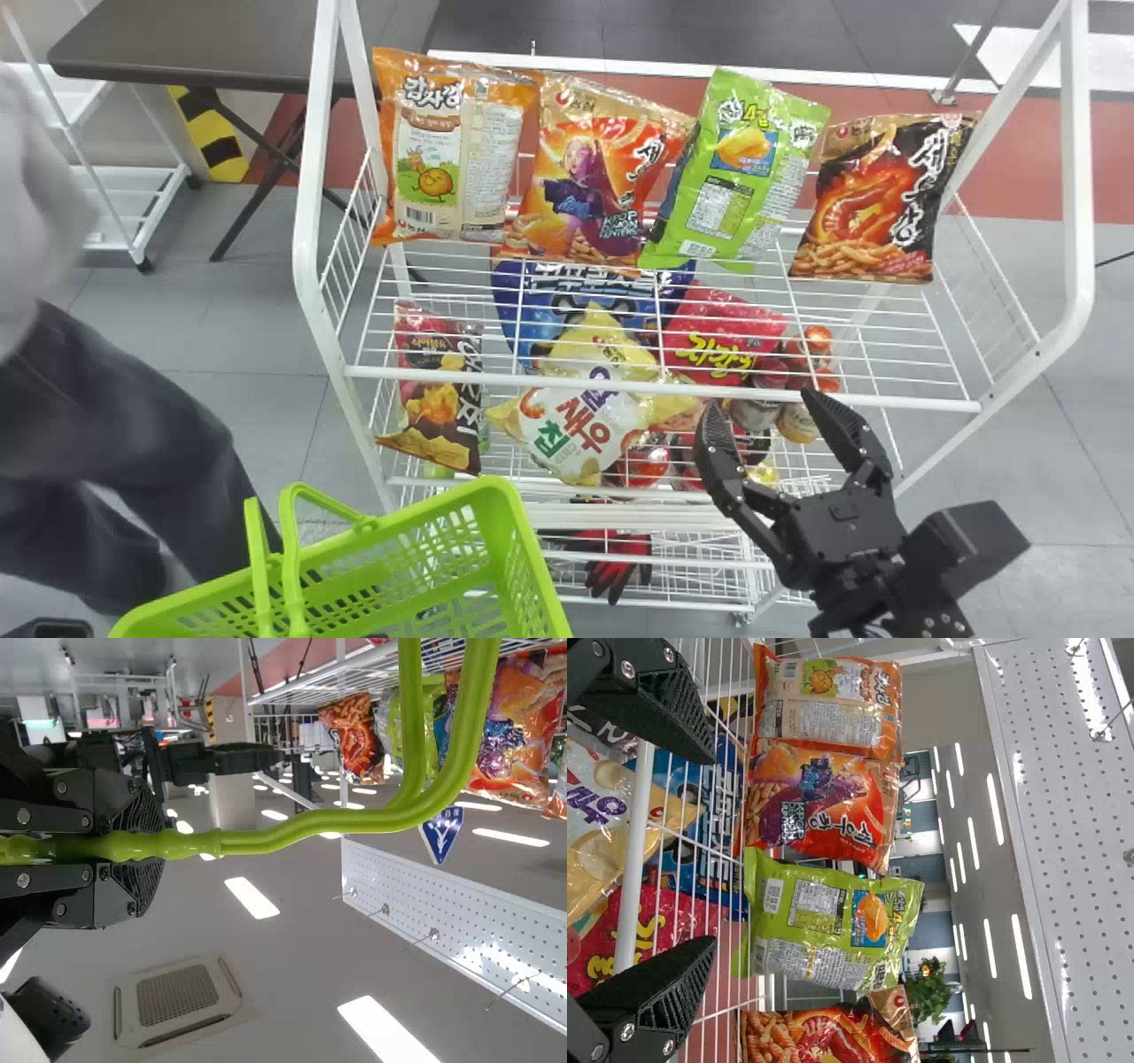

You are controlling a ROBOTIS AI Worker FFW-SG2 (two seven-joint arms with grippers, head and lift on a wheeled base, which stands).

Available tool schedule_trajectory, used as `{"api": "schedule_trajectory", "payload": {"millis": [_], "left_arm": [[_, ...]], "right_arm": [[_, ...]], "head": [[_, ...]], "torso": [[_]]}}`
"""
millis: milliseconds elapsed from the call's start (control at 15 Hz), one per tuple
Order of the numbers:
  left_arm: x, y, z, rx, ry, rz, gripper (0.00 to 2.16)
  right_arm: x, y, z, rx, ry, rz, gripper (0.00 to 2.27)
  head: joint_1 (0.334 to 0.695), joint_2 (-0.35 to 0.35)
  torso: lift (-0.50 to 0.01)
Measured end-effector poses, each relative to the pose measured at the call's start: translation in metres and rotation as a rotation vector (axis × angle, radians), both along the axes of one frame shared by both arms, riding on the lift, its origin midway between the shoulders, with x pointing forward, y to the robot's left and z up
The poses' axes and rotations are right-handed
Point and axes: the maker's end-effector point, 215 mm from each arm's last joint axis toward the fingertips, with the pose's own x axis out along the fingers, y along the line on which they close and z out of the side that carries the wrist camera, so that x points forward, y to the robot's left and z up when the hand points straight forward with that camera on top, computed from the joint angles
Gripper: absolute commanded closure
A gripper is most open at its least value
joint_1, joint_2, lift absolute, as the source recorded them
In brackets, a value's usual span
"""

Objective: Hold basket handle with left hand then pick Gkobukchip with right hand and place into basket

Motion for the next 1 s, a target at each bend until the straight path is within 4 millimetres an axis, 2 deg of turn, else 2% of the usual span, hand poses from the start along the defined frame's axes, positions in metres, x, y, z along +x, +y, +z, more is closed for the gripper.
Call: {"api": "schedule_trajectory", "payload": {"millis": [200, 600, 1000], "left_arm": [[0.000, -0.001, 0.000, -0.002, 0.001, -0.002, 2.15], [0.000, 0.000, 0.000, -0.003, 0.003, -0.002, 2.15], [-0.004, 0.002, -0.001, 0.000, 0.014, 0.001, 2.15]], "right_arm": [[0.021, -0.004, -0.004, -0.011, 0.033, -0.018, 0.08], [0.079, 0.001, -0.013, -0.028, 0.109, -0.009, 0.07], [0.145, -0.011, 0.000, 0.004, 0.152, -0.022, 0.06]], "head": [[0.695, -0.075], [0.695, -0.059], [0.695, -0.064]], "torso": [[0.000], [0.000], [0.000]]}}
